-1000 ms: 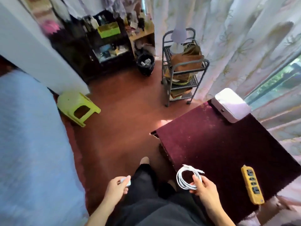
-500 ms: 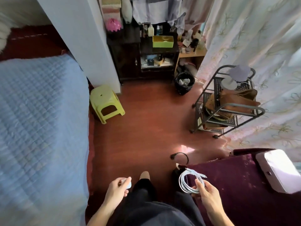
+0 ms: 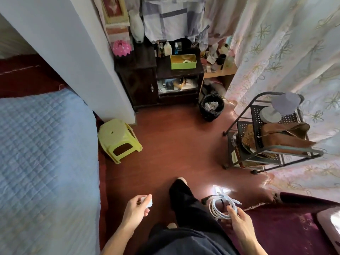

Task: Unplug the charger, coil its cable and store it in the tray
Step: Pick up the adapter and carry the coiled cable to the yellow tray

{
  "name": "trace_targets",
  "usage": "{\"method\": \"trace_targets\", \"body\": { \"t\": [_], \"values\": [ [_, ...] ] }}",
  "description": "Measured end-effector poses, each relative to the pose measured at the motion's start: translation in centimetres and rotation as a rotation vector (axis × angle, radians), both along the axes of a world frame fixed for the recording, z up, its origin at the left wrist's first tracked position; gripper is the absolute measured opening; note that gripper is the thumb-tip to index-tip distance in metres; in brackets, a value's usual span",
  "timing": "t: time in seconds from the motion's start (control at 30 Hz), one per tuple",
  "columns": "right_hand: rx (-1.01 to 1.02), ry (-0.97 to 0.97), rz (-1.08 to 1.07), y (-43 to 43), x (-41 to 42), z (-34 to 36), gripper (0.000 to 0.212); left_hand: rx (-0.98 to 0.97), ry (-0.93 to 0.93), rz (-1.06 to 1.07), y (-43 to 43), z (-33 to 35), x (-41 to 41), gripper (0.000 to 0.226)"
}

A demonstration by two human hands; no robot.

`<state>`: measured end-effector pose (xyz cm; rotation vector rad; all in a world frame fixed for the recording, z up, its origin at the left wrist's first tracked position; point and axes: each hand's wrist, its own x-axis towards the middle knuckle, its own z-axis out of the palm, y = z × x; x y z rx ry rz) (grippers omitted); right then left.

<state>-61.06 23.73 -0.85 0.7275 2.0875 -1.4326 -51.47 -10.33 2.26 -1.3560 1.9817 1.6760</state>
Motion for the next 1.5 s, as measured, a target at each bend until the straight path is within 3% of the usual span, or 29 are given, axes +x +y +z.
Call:
{"method": "trace_targets", "body": {
  "t": [0.47, 0.63, 0.9, 1.07, 1.3, 1.5],
  "values": [
    [-0.153, 0.072, 0.171, -14.7, -26.0, 1.7, 0.016, -0.010, 0.019, 0.050, -10.9, 1.0, -20.6, 0.013],
    [-0.198, 0.047, 0.058, -20.0, -33.7, 1.2, 0.014, 0.042, 0.011, 0.119, -17.2, -0.9, -27.8, 0.015],
    [-0.173, 0.071, -0.079, -26.1, -43.2, 1.3, 0.016, 0.061, 0.034, -0.049, -25.6, -1.8, -41.9, 0.019],
    [-0.176, 0.089, -0.185, -28.1, -48.2, 1.6, 0.019, 0.079, 0.095, -0.108, -27.2, 0.7, -51.8, 0.013],
    [-0.384, 0.009, -0.337, -29.7, -58.5, 2.1, 0.020, 0.040, 0.104, -0.145, -27.3, 1.5, -63.7, 0.012],
    [-0.402, 0.028, -0.311, -29.7, -68.4, 3.1, 0.016, 0.013, 0.053, -0.157, -26.9, 2.0, -72.2, 0.015]
  ]
}}
